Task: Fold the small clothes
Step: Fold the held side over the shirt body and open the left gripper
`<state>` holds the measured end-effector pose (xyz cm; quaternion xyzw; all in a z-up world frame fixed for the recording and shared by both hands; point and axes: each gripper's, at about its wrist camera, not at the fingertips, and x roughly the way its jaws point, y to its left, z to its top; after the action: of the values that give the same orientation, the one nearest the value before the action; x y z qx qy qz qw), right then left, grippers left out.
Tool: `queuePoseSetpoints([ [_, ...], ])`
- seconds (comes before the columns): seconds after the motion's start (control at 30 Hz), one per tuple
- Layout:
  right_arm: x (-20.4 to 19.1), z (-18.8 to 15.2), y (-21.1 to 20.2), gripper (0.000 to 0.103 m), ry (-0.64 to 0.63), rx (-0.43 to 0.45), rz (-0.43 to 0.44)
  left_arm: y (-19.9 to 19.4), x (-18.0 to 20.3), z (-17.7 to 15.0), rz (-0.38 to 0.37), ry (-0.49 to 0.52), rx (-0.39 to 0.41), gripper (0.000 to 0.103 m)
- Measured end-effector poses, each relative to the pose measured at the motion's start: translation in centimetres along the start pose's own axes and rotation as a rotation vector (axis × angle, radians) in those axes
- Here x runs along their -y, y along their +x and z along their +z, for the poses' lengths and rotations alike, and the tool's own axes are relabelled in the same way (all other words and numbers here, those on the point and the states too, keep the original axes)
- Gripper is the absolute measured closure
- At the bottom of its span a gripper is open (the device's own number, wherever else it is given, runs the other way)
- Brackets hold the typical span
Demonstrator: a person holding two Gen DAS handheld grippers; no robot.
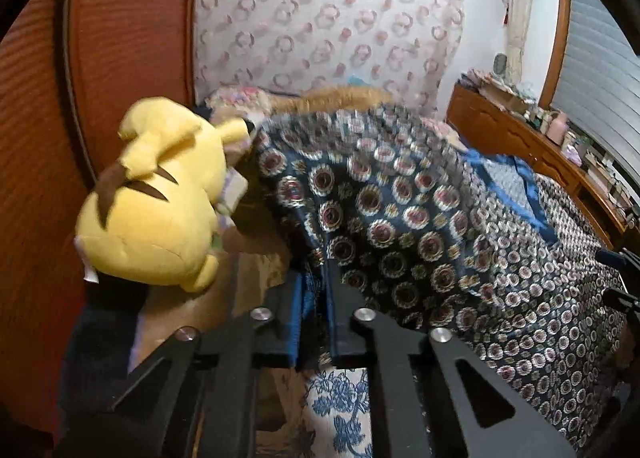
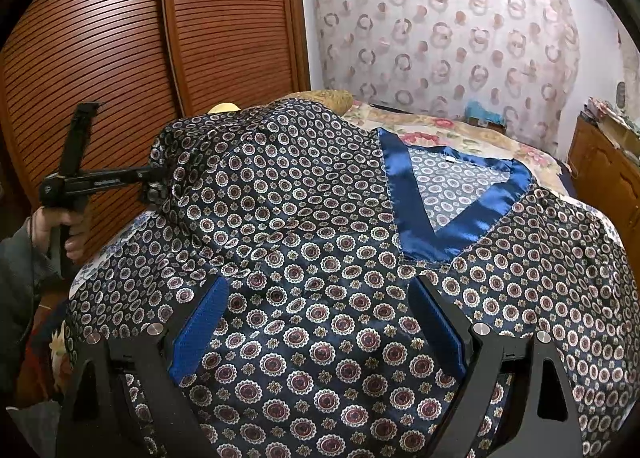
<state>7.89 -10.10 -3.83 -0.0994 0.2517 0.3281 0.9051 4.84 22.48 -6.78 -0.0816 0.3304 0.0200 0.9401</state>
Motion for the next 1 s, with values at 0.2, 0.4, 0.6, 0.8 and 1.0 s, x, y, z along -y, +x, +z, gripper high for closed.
queuePoseSetpoints([
  [0.2, -0.3, 0.5, 0.0, 0.011, 0.004, 0.013, 0.003, -2.7, 1.8, 2.1, -0.042, 0.028, 0.061, 0.099],
  [0.4, 0.8, 0.7, -0.9, 0.011, 0.023, 0.029, -0.015, -4.2, 6.6, 5.4, -0.157, 0.102, 0.120, 0.099],
  [0.6, 1.5, 0.8, -2.2, 0.011, 0.040, 0.052, -0.040, -2.1, 12.1, 6.7, -0.242, 0.201, 0.086, 0.099],
  [0.8, 2.2, 0.6, -2.8, 0.011, 0.054, 0.057, -0.060, -0.8, 15.8, 5.4, -0.283, 0.259, 0.034, 0.099],
  [1.0, 2.5, 0.2, -2.8, 0.011, 0.061, 0.053, -0.071, -1.7, 15.2, 5.1, -0.260, 0.236, 0.024, 0.070],
])
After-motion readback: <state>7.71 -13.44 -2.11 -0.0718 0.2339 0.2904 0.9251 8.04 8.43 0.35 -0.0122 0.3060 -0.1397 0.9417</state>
